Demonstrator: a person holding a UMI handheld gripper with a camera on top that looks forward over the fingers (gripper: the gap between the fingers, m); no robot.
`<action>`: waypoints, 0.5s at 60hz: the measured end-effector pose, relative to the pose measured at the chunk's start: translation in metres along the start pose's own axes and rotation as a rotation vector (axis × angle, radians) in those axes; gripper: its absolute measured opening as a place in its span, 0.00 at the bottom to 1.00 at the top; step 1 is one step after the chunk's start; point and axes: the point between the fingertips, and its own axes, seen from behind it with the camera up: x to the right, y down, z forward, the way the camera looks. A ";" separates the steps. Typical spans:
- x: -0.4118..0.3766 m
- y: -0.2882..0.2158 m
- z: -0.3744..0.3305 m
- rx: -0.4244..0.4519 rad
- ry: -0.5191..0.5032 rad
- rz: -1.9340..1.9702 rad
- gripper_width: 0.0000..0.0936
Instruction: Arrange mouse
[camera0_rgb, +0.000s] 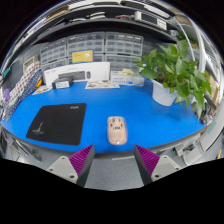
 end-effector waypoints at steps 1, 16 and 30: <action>0.003 -0.004 0.006 -0.001 0.000 0.001 0.85; 0.014 -0.038 0.080 -0.020 -0.029 -0.022 0.72; 0.010 -0.042 0.091 -0.025 -0.025 0.007 0.45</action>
